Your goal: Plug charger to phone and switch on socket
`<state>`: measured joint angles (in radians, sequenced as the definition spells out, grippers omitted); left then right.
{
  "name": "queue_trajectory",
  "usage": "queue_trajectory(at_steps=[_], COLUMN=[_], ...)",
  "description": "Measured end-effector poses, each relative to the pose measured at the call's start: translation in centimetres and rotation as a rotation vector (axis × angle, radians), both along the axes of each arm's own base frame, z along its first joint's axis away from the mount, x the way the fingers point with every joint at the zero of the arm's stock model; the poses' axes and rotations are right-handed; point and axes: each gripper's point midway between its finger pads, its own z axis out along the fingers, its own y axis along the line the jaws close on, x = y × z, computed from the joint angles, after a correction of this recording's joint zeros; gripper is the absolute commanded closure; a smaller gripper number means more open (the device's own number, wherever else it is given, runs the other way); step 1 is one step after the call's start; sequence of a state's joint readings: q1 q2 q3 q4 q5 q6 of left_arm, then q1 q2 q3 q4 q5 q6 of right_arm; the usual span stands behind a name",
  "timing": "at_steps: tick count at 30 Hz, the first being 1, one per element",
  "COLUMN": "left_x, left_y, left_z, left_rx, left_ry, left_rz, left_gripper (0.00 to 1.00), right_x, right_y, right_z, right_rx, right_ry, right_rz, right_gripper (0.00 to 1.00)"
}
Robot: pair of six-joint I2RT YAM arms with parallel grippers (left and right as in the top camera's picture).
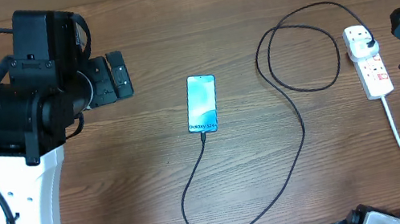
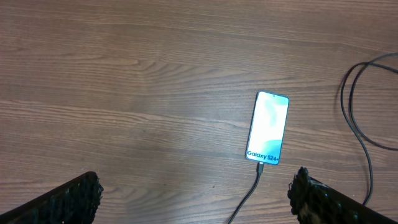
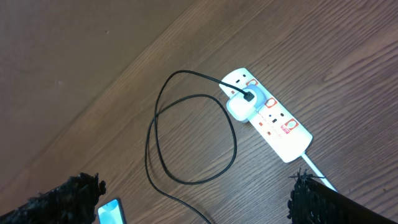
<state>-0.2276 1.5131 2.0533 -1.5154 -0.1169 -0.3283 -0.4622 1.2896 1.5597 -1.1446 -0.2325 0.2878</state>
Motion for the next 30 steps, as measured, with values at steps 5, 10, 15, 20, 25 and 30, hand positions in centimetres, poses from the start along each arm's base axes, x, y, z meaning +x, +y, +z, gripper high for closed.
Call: queue_trajectory(at_steps=[5,10,15,20,25,30], left_x=[0.0,0.0,0.0,0.0,-0.6,-2.8], left_y=[0.0,0.0,0.0,0.0,0.1,0.6], left_z=[0.0,0.0,0.0,0.0,0.5,1.2], left_rx=[0.0,0.0,0.0,0.0,-0.004,-0.021], left_ry=[0.0,0.0,0.0,0.0,-0.018,-0.089], left_rz=[0.0,0.0,0.0,0.0,0.0,0.001], left_gripper=[0.0,0.0,0.0,0.0,0.0,0.0], right_x=[0.0,0.0,0.0,0.0,0.0,0.0], right_y=[0.0,0.0,0.0,0.0,0.0,0.0], right_z=[0.0,0.0,0.0,0.0,0.0,0.0], right_rx=[0.0,0.0,0.0,0.0,0.0,0.0], right_ry=[0.0,0.0,0.0,0.0,0.0,0.0], right_rz=[0.0,0.0,0.0,0.0,0.0,0.0], right_gripper=[0.0,0.0,0.0,0.0,0.0,0.0])
